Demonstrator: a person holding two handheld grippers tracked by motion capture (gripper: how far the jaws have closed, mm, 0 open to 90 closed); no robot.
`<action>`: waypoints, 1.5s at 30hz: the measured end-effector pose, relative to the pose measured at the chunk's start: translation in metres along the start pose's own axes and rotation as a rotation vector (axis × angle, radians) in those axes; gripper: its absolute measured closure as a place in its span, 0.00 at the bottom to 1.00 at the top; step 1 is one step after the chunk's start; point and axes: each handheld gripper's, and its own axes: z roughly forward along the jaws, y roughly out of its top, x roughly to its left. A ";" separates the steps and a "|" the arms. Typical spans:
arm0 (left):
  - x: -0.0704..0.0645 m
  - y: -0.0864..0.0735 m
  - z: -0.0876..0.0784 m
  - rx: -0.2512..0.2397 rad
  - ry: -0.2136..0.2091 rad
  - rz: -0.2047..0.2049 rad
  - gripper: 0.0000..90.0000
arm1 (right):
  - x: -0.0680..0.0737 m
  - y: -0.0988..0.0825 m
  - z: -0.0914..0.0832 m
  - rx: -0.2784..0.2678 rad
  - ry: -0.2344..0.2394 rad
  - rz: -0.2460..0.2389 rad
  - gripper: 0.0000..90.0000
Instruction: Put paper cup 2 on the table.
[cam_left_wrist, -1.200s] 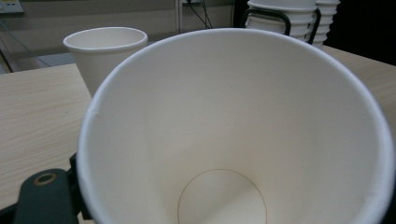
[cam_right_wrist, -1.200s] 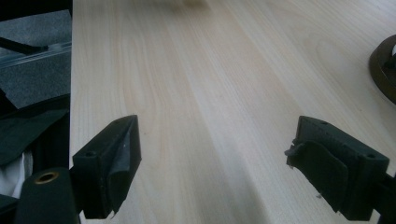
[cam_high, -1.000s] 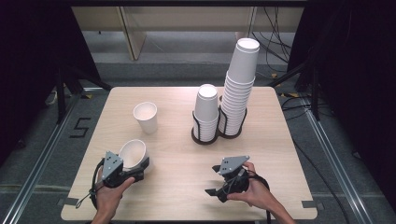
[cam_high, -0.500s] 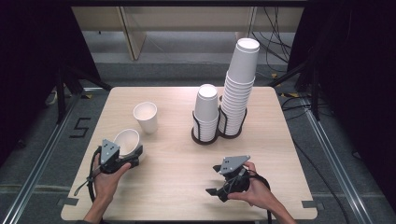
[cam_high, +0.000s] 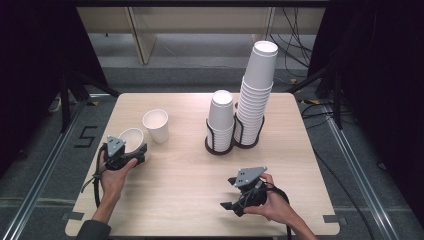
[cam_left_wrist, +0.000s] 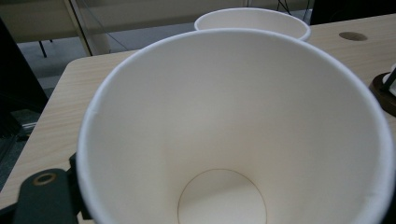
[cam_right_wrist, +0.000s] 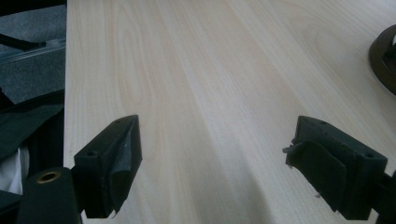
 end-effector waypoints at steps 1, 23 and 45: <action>0.000 0.001 0.002 -0.004 0.003 -0.006 0.17 | 0.000 0.000 0.000 0.002 0.001 0.000 0.19; 0.016 0.008 0.046 0.057 0.091 0.018 0.15 | -0.001 -0.002 0.001 0.003 0.005 0.006 0.19; 0.019 -0.012 0.044 0.091 0.036 -0.015 0.16 | 0.002 -0.001 0.002 0.005 0.009 -0.010 0.19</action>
